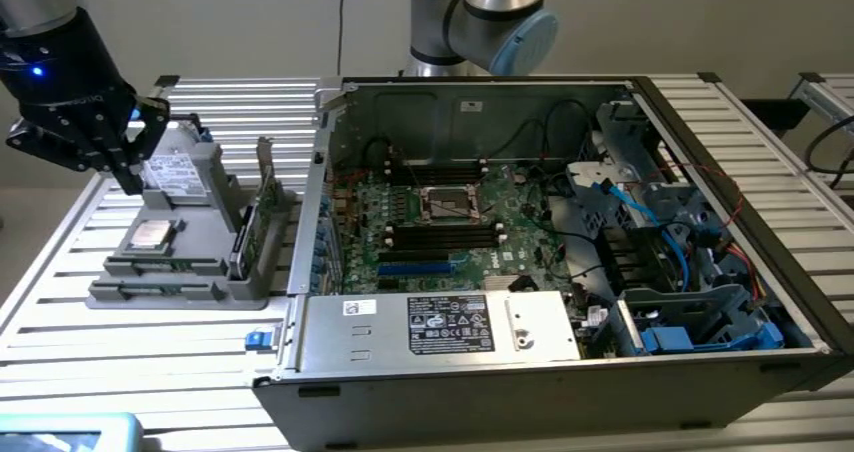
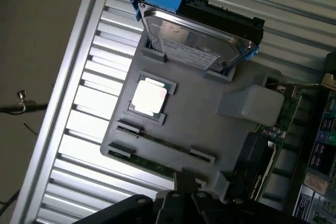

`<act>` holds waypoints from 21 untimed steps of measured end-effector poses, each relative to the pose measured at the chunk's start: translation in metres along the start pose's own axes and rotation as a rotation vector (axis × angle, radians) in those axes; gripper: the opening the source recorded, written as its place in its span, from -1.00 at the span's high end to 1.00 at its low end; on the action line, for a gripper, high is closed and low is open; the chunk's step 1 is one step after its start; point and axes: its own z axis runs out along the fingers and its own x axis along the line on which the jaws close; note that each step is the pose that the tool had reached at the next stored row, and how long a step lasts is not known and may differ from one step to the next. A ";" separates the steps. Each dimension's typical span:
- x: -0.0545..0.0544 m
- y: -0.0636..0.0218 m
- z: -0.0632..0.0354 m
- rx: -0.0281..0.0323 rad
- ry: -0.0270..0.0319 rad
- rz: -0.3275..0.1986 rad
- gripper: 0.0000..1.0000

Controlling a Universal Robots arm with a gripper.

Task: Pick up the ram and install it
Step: 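Pick up the ram and move it above insertion slot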

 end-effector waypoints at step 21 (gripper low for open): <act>0.000 0.0000 0.0016 0.0062 0.0056 -0.381 0.79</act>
